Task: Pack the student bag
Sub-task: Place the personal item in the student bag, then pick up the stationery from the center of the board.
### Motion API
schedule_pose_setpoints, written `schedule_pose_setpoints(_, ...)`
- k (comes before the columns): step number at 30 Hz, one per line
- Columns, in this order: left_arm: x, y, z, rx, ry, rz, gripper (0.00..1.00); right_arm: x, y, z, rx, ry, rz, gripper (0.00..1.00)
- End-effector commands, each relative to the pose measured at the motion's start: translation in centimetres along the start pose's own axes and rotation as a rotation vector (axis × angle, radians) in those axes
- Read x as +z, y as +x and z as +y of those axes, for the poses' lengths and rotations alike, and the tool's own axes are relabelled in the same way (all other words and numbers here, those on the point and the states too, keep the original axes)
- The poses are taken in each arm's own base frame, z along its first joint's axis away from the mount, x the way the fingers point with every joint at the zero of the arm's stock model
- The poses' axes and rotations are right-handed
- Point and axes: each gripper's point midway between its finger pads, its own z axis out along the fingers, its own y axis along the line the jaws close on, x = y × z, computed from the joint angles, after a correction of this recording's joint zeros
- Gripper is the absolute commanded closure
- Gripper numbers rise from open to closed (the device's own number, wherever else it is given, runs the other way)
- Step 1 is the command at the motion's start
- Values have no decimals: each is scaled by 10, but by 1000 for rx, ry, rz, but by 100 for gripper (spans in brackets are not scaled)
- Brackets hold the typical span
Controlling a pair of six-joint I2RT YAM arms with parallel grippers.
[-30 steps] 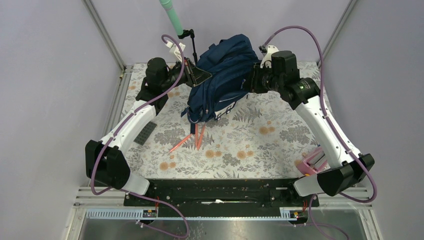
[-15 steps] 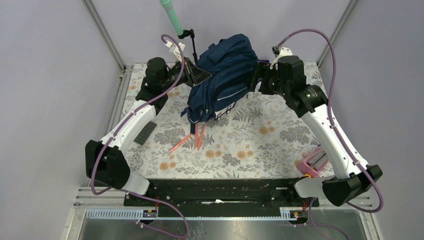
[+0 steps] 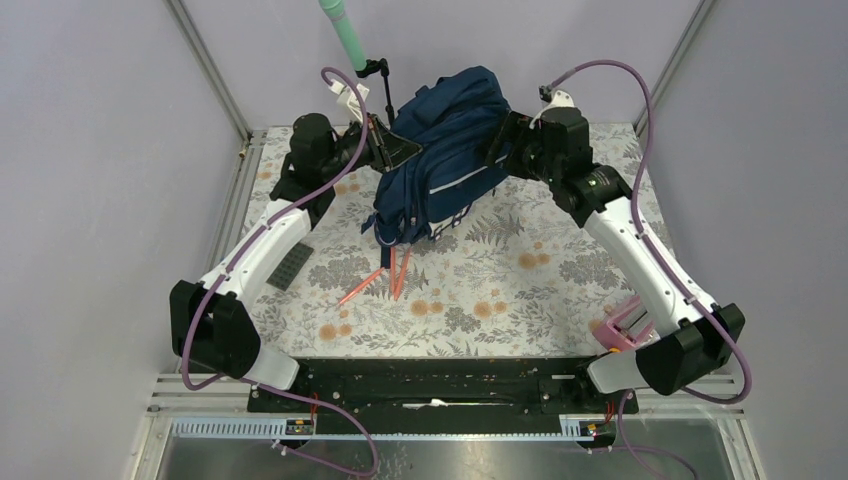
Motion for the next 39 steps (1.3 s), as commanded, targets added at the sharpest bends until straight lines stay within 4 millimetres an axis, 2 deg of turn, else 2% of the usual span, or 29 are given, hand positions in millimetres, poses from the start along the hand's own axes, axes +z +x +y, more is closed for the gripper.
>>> schedule_pose_setpoints(1, -7, -68, -41, 162, 94, -179, 100, 9, -16, 33, 28, -138, -44, 15)
schedule_pose_setpoints(6, -2, -95, -45, 227, 99, -214, 100, 10, 1, 51, -49, -248, -33, 13)
schedule_pose_setpoints(9, 4, -107, -34, 232, 84, -219, 100, 3, 19, 48, -87, -263, -56, 13)
schedule_pose_setpoints(12, 7, -118, -30, 253, 92, -243, 100, -3, 46, 44, -106, -287, -80, 12)
schedule_pose_setpoints(16, 13, -123, -20, 263, 90, -244, 100, 0, 97, 36, -134, -250, -6, 12)
schedule_pose_setpoints(18, 12, -126, -15, 272, 86, -255, 100, 5, 124, 28, -140, -176, 38, 14)
schedule_pose_setpoints(21, 12, -128, -16, 316, 111, -257, 100, 11, 166, 29, -145, -106, 93, 15)
schedule_pose_setpoints(25, 8, -128, -12, 337, 117, -252, 100, 22, 220, 47, -137, -68, 160, 18)
schedule_pose_setpoints(26, 5, -129, -12, 333, 117, -262, 100, 24, 238, 55, -160, -66, 187, 19)
schedule_pose_setpoints(28, -1, -133, -15, 336, 136, -285, 100, 32, 261, 65, -193, -39, 215, 22)
schedule_pose_setpoints(32, -10, -135, -17, 340, 142, -302, 100, 48, 296, 76, -223, -5, 285, 30)
schedule_pose_setpoints(35, -14, -131, -13, 328, 140, -297, 100, 60, 314, 72, -233, 39, 331, 36)
schedule_pose_setpoints(39, -20, -128, -9, 317, 141, -311, 100, 71, 327, 62, -252, 91, 348, 44)
